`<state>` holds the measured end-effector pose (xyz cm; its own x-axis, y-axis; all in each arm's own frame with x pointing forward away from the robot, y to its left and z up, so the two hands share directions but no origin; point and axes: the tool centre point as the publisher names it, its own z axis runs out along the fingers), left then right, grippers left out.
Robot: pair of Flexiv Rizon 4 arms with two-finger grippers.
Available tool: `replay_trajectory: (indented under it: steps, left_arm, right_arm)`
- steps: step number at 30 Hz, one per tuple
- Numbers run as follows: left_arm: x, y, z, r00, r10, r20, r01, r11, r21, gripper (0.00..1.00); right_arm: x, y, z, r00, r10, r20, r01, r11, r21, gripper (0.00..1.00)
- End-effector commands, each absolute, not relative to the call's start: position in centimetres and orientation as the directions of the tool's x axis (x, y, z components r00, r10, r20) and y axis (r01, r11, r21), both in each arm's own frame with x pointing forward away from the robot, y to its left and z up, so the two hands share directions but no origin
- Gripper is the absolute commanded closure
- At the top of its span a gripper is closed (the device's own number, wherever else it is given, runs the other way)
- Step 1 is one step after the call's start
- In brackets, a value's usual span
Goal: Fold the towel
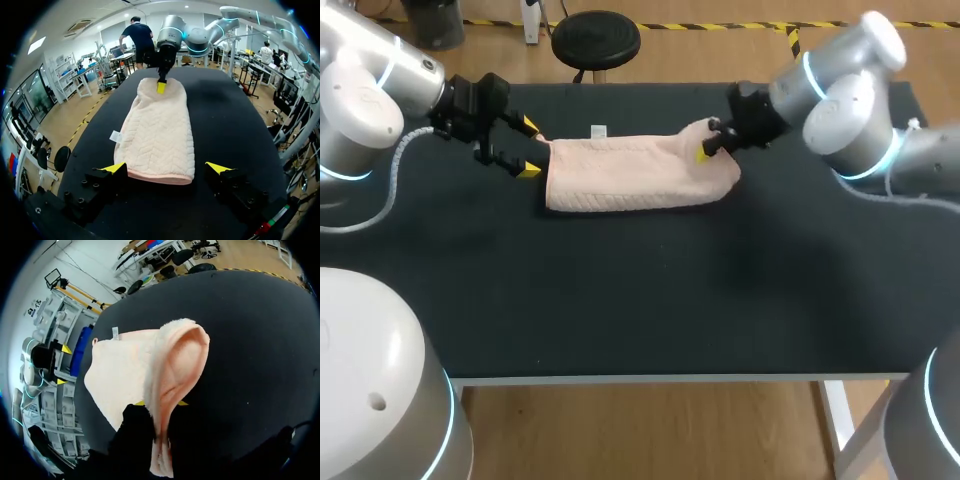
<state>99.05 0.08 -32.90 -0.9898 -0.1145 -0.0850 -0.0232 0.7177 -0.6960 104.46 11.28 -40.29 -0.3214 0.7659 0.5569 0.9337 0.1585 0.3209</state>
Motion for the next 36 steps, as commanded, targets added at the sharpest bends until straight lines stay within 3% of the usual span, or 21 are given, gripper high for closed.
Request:
replay_trajectory:
  steps: [1,22,34,35,36]
  left_arm:
    - [99.0,0.1,-33.0,-0.989,-0.115,-0.088,-0.021,0.716,-0.698,0.0]
    - [99.0,0.1,-33.0,-0.989,-0.115,-0.088,-0.021,0.716,-0.698,0.0]
    - [99.0,0.1,-33.0,-0.989,-0.115,-0.088,-0.021,0.716,-0.698,0.0]
    - [99.0,0.1,-33.0,-0.989,-0.115,-0.088,-0.021,0.716,-0.698,0.0]
    - [99.0,0.1,-33.0,-0.989,-0.115,-0.088,-0.021,0.716,-0.698,0.0]
  right_arm:
    - [104.7,12.8,-38.1,-0.32,0.822,0.472,0.929,0.175,0.325,1.0]
    - [104.2,28.3,-34.7,-0.336,0.852,0.401,0.912,0.188,0.365,1.0]
    - [102.9,32.8,-34.8,-0.337,0.869,0.363,0.908,0.197,0.369,1.0]
    - [102.8,32.9,-34.7,-0.331,0.876,0.351,0.907,0.193,0.374,0.71]
    - [102.7,33.0,-34.4,-0.334,0.872,0.359,0.905,0.189,0.382,0.15]
